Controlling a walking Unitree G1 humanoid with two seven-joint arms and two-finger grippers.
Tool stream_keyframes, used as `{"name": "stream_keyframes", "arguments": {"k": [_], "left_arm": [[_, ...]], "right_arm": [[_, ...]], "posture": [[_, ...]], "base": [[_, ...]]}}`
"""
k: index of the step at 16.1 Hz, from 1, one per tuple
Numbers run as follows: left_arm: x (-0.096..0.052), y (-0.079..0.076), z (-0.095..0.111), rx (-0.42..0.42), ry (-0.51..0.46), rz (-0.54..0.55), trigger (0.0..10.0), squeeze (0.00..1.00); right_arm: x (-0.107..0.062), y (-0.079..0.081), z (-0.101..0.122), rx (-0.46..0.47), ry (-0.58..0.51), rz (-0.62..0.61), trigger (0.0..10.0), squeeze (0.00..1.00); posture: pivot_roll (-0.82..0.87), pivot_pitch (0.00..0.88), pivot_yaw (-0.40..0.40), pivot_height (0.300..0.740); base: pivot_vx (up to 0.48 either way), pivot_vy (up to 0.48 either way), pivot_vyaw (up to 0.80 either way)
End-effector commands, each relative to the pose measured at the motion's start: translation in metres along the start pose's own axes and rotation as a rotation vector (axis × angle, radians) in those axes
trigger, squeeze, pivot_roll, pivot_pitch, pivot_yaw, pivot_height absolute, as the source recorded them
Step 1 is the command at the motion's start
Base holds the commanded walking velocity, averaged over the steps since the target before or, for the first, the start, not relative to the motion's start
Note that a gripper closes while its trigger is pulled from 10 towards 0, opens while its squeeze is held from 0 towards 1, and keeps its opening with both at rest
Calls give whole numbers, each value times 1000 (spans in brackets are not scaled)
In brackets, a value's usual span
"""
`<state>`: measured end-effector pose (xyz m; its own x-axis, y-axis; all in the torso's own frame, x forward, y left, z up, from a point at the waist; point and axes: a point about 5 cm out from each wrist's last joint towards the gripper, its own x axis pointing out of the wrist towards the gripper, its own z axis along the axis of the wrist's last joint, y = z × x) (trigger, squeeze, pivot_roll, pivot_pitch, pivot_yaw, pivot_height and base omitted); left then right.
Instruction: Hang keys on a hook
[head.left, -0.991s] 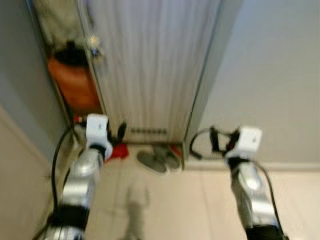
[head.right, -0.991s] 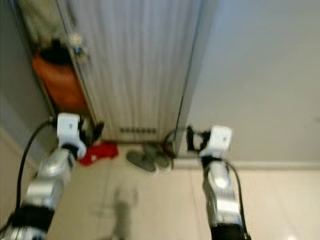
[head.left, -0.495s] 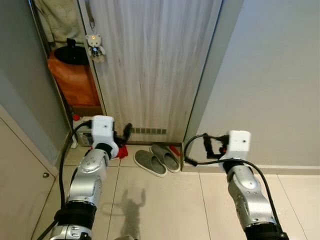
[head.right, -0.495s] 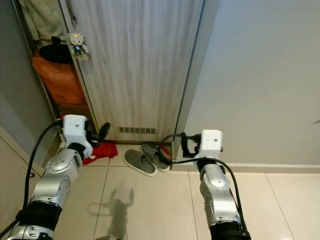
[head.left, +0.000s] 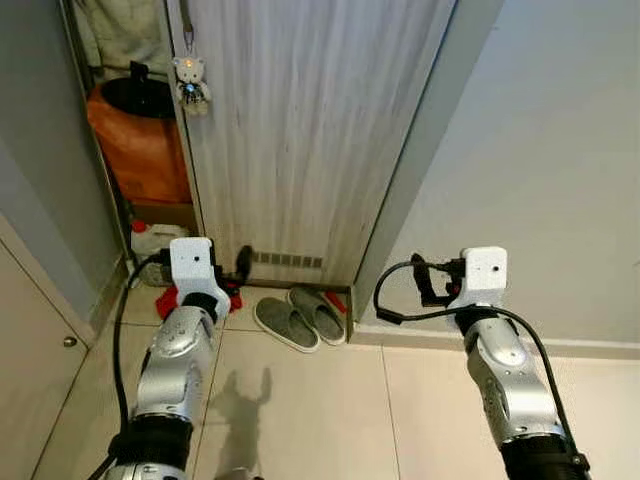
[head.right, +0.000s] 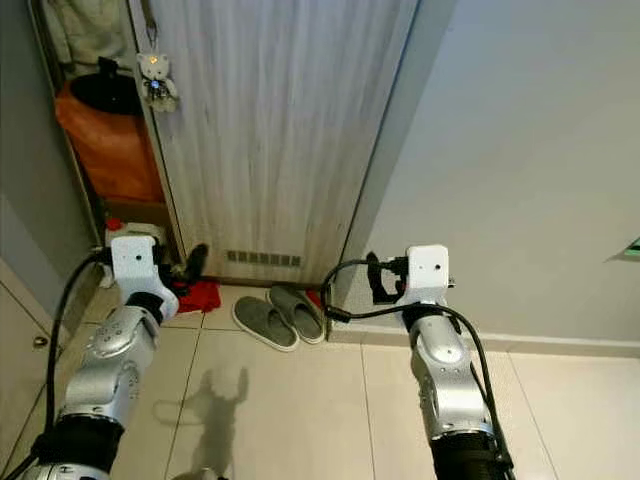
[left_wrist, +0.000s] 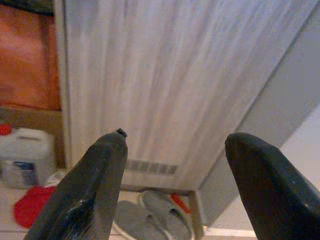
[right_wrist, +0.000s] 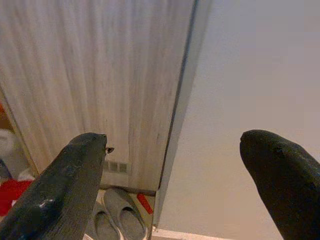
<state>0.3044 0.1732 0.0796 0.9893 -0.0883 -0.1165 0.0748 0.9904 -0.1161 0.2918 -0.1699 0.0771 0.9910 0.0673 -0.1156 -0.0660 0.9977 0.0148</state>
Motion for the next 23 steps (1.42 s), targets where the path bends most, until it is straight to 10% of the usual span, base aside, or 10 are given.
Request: {"name": "stream_keyframes", "arguments": {"k": [1, 5, 9, 23], "left_arm": [[3, -5, 9, -3, -35, -13, 10000, 0], [4, -10, 3, 115, -2, -47, 10000, 0], [-46, 4, -16, 77, 72, -77, 10000, 0], [-33, 0, -4, 128, 50, -61, 10000, 0]], "right_arm": [[-2, -6, 0, 37, -1, -33, 10000, 0], [-13, -13, -6, 29, 21, -30, 10000, 0], [-75, -22, -31, 4, 128, -5, 10000, 0], [-52, -19, -30, 41, 91, -48, 10000, 0]], "posture": [[14, 0, -66, 740], [-16, 0, -27, 740], [-15, 0, -27, 740], [-13, 0, -4, 740]], "base": [[0, -472, 0], [0, -472, 0], [0, -462, 0], [0, -456, 0]]}}
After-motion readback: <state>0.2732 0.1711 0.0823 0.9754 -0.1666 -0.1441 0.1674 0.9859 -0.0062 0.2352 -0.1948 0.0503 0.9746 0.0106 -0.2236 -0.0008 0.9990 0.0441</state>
